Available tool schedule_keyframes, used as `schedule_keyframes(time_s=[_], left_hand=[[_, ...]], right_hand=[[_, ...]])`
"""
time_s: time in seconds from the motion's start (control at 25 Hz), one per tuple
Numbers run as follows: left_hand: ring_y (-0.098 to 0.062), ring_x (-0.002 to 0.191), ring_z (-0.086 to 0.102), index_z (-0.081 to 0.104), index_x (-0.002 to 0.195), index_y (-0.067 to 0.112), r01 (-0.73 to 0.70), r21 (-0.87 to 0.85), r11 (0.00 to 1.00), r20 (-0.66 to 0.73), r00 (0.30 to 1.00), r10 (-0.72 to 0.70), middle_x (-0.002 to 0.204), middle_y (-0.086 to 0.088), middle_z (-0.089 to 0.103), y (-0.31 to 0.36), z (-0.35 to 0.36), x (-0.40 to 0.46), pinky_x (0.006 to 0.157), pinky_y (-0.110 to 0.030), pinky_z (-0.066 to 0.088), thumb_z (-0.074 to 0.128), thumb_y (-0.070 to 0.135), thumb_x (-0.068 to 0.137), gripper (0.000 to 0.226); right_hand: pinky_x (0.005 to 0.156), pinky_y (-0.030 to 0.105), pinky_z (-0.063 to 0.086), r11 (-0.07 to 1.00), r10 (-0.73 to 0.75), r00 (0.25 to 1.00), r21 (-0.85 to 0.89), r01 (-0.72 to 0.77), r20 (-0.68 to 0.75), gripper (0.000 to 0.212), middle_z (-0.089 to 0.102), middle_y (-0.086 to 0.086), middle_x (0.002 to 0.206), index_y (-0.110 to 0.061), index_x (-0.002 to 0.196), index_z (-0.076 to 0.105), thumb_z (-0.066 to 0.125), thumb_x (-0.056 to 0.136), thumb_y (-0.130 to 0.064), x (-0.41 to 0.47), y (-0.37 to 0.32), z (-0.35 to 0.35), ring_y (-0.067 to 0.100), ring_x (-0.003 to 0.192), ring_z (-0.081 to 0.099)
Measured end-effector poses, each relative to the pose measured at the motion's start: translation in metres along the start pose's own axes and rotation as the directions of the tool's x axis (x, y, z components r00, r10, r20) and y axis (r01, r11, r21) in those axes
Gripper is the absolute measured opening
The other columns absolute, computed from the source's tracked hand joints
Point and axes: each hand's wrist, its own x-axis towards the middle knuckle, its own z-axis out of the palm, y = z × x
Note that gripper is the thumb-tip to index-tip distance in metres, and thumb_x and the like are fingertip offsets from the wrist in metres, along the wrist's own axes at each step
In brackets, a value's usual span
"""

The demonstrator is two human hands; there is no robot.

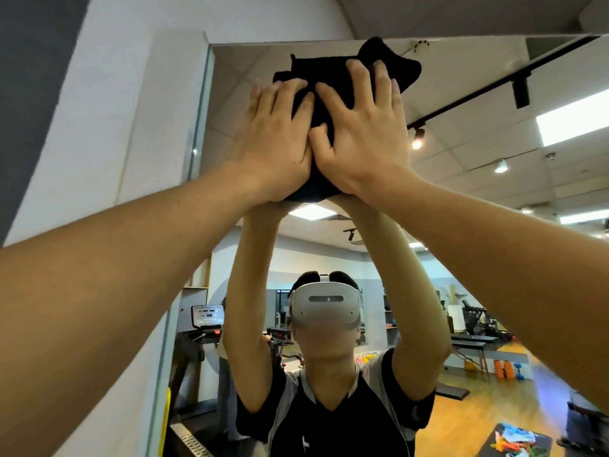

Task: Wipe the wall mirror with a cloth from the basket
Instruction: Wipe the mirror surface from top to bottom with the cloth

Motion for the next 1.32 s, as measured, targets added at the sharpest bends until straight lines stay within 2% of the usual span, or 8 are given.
schedule_keyframes(time_s=[0.52,0.84,1.04,1.24,1.32], left_hand=[[-0.034,0.148,0.025,0.033,0.154,0.009,0.024,0.018,1.0,0.013,1.0,-0.025,0.157,-0.015,0.031,-0.089,-0.013,-0.05,0.126,-0.054,0.003,0.015,0.046,0.097,0.071],[-0.035,0.147,0.025,0.035,0.153,0.008,0.023,-0.078,0.997,0.011,1.0,-0.022,0.156,-0.015,0.032,-0.082,-0.015,-0.077,0.126,-0.054,0.01,0.027,0.043,0.101,0.063],[-0.037,0.142,0.026,0.035,0.152,0.006,0.032,-0.111,0.993,0.006,0.999,-0.031,0.155,-0.017,0.031,-0.064,-0.015,-0.119,0.12,-0.057,0.024,0.034,0.04,0.102,0.06],[-0.041,0.145,0.026,0.033,0.153,0.003,0.038,-0.087,0.995,0.006,0.999,-0.038,0.156,-0.02,0.03,-0.047,-0.011,-0.14,0.123,-0.056,0.016,0.032,0.038,0.102,0.062],[-0.043,0.146,0.022,0.031,0.154,0.003,0.061,-0.115,0.991,-0.003,0.998,-0.062,0.157,-0.02,0.028,-0.034,-0.009,-0.137,0.123,-0.054,0.019,0.032,0.038,0.102,0.063]], right_hand=[[0.123,0.056,0.023,0.997,-0.038,0.999,0.067,0.039,-0.007,0.058,0.037,0.015,0.16,-0.024,0.144,0.055,0.04,0.093,-0.047,0.007,-0.1,0.02,0.044,0.152,0.024],[0.123,0.053,0.024,0.998,-0.011,1.0,0.058,0.01,0.021,0.061,0.038,0.014,0.16,-0.024,0.146,0.054,0.041,0.091,-0.047,-0.021,-0.111,0.013,0.042,0.151,0.026],[0.122,0.056,0.024,0.997,-0.027,0.999,0.066,0.024,0.032,0.063,0.039,0.016,0.159,-0.022,0.146,0.054,0.043,0.09,-0.047,-0.063,-0.118,0.002,0.044,0.151,0.027],[0.124,0.058,0.019,0.998,-0.05,0.997,0.045,0.048,0.054,0.065,0.038,0.017,0.159,-0.021,0.147,0.054,0.045,0.089,-0.047,-0.087,-0.113,-0.008,0.046,0.151,0.026],[0.124,0.059,0.017,0.997,-0.063,0.996,0.035,0.061,0.058,0.065,0.037,0.018,0.16,-0.021,0.148,0.053,0.045,0.089,-0.047,-0.089,-0.102,-0.011,0.046,0.151,0.025]])
